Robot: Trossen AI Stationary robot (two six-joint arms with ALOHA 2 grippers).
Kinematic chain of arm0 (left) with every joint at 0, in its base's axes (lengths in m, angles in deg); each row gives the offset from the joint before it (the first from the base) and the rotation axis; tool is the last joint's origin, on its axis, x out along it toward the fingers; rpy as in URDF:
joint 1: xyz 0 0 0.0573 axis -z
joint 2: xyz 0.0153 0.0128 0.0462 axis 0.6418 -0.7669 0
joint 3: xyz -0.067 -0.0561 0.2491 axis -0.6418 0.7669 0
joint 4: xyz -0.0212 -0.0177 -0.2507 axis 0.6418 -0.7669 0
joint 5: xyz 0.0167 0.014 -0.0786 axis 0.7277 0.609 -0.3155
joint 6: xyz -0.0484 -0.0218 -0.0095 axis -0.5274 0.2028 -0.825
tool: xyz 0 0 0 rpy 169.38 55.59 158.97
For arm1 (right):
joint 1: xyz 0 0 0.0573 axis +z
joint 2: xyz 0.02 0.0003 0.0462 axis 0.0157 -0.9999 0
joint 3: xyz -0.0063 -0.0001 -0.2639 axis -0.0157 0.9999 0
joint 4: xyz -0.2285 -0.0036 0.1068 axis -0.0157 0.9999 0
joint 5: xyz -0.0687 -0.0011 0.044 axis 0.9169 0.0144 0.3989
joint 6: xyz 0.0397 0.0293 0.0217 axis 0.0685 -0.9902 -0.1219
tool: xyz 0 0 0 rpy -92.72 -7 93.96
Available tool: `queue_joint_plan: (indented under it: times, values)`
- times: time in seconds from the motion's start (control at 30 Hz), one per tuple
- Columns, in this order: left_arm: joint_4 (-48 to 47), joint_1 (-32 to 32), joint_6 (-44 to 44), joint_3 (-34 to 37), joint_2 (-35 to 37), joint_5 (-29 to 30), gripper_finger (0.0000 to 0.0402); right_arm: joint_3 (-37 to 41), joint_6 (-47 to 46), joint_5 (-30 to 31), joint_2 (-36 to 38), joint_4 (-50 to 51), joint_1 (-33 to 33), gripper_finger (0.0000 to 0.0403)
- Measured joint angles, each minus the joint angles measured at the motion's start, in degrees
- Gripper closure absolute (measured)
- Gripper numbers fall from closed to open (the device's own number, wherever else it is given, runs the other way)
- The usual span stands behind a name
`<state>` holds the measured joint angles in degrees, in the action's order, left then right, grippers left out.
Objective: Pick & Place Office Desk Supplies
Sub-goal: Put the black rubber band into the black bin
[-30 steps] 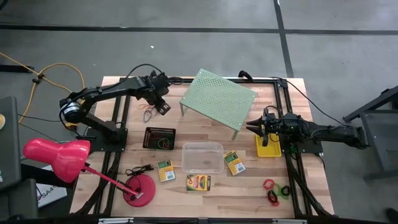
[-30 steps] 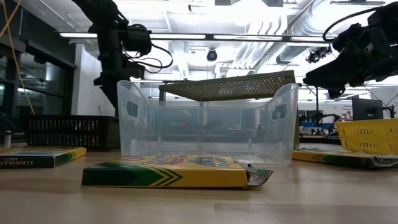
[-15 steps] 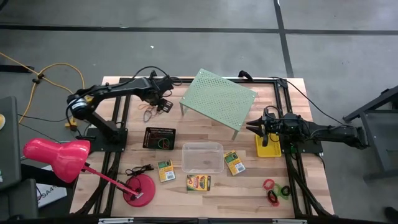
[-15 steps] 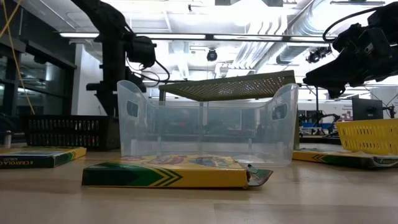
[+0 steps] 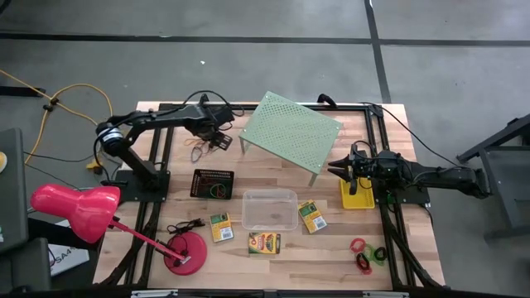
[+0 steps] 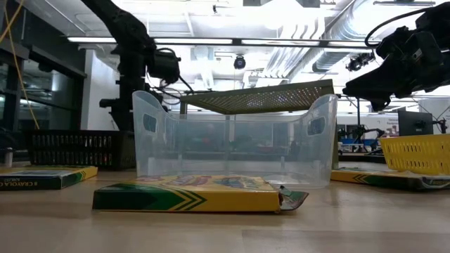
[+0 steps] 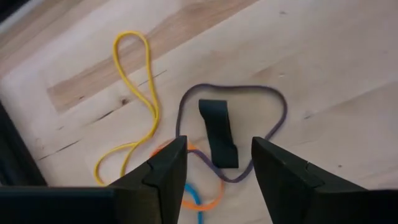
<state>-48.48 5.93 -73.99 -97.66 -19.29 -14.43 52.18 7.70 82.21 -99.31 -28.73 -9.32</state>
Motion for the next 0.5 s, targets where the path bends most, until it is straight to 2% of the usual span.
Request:
queue_joint_plan:
  times: [0.5]
  values:
    - [2.8, -0.9, 0.0, 0.0, -6.8, 0.2, 0.0231, 0.0, 0.0, 0.0, 0.0, 0.0, 0.0, 0.0309]
